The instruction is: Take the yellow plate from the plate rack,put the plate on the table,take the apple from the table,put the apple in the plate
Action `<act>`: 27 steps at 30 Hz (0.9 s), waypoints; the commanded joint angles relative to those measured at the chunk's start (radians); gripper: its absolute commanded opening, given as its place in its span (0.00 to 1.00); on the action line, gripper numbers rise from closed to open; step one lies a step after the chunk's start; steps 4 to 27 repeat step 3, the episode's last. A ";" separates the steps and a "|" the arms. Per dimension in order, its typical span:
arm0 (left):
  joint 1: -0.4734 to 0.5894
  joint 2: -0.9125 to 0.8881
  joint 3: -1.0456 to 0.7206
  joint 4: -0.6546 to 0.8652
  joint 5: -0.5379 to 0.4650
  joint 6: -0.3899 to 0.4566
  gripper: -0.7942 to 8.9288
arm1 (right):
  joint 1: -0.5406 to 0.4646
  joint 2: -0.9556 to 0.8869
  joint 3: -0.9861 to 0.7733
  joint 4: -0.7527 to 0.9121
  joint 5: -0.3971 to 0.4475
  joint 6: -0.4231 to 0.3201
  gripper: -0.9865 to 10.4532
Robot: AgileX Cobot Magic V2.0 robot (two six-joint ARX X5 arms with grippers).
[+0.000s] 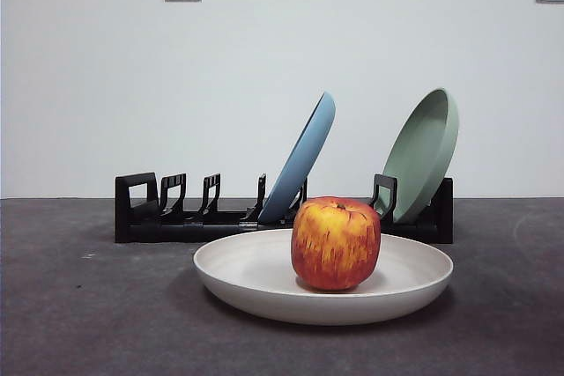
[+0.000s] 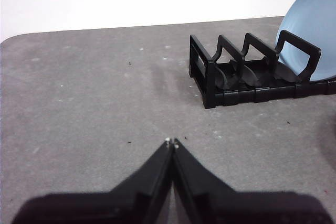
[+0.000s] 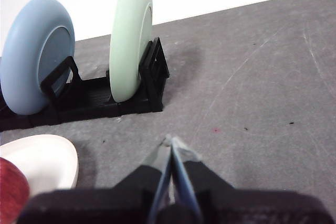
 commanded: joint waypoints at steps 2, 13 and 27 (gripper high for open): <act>0.003 -0.003 -0.014 0.003 -0.001 0.008 0.08 | 0.003 -0.003 -0.013 -0.002 0.003 0.010 0.09; 0.003 -0.003 -0.014 0.003 -0.001 0.008 0.08 | 0.003 -0.003 -0.013 -0.002 0.003 0.010 0.09; 0.003 -0.003 -0.014 0.003 -0.001 0.008 0.08 | 0.003 -0.003 -0.013 -0.002 0.003 0.010 0.09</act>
